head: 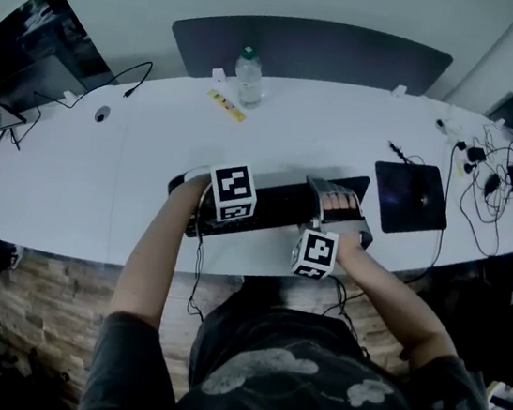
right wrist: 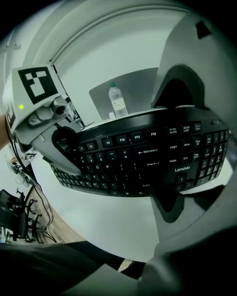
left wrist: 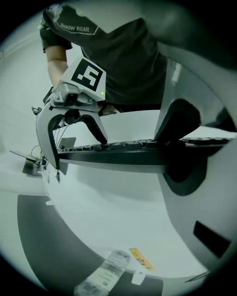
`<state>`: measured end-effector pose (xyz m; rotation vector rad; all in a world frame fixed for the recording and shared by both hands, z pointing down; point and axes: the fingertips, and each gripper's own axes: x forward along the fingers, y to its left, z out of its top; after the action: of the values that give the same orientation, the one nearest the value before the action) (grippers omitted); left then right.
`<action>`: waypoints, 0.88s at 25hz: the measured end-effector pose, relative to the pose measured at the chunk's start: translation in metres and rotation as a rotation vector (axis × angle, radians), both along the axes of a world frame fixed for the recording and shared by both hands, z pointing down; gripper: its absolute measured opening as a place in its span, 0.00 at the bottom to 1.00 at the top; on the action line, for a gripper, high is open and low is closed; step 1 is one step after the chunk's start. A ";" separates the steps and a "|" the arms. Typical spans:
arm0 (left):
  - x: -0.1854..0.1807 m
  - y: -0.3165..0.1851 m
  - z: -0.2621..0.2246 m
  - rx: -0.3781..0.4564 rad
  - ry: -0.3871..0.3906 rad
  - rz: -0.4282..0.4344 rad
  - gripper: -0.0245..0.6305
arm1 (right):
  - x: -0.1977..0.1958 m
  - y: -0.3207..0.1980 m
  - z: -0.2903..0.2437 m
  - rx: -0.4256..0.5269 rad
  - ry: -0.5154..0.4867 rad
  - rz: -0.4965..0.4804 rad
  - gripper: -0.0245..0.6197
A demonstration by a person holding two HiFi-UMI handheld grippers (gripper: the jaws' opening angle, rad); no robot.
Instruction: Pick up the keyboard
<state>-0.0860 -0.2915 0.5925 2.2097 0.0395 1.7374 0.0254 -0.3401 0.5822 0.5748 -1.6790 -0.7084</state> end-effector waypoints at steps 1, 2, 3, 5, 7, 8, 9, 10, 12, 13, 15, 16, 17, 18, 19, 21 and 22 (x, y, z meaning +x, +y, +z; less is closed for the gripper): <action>0.000 0.003 -0.001 -0.001 0.003 -0.012 0.16 | 0.000 0.002 0.000 0.000 -0.016 0.000 0.85; 0.000 0.005 -0.002 0.005 0.003 -0.023 0.15 | -0.001 0.003 -0.002 0.000 -0.044 0.004 0.85; -0.001 0.007 -0.003 0.015 -0.001 -0.031 0.15 | -0.001 0.004 -0.005 0.001 -0.081 0.012 0.85; -0.002 0.009 -0.004 0.041 -0.010 -0.053 0.15 | 0.000 0.004 -0.014 0.008 -0.157 0.038 0.85; -0.004 0.009 -0.007 0.069 -0.013 -0.100 0.14 | 0.005 0.005 -0.024 0.029 -0.220 0.059 0.85; -0.006 0.007 -0.008 0.087 -0.009 -0.135 0.14 | 0.007 0.005 -0.029 0.038 -0.252 0.071 0.85; -0.007 0.005 -0.010 0.109 -0.002 -0.177 0.14 | 0.010 0.006 -0.034 0.043 -0.290 0.086 0.85; -0.009 0.003 -0.013 0.132 0.006 -0.226 0.14 | 0.012 0.007 -0.039 0.043 -0.335 0.103 0.85; -0.012 0.000 -0.020 0.167 0.033 -0.336 0.14 | 0.018 0.011 -0.048 0.046 -0.427 0.148 0.83; -0.013 0.000 -0.025 0.175 0.054 -0.391 0.14 | 0.023 0.013 -0.053 0.058 -0.469 0.176 0.73; -0.011 0.003 -0.035 0.181 0.105 -0.494 0.14 | 0.033 0.018 -0.065 0.097 -0.537 0.225 0.45; -0.010 0.005 -0.039 0.186 0.127 -0.539 0.14 | 0.038 0.020 -0.069 0.113 -0.563 0.240 0.40; -0.008 0.007 -0.043 0.197 0.143 -0.581 0.14 | 0.043 0.022 -0.073 0.125 -0.586 0.253 0.35; -0.007 0.009 -0.046 0.214 0.152 -0.620 0.14 | 0.048 0.025 -0.076 0.136 -0.606 0.268 0.29; -0.005 0.012 -0.048 0.233 0.157 -0.656 0.14 | 0.053 0.027 -0.078 0.149 -0.625 0.286 0.22; -0.002 0.019 -0.051 0.260 0.170 -0.721 0.14 | 0.063 0.033 -0.083 0.172 -0.655 0.325 0.12; 0.000 0.024 -0.051 0.267 0.181 -0.750 0.14 | 0.068 0.035 -0.085 0.179 -0.668 0.343 0.07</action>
<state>-0.0862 -0.2673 0.5412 2.1319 -0.9013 1.1672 0.0931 -0.3048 0.4976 1.2988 -2.0532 -0.4359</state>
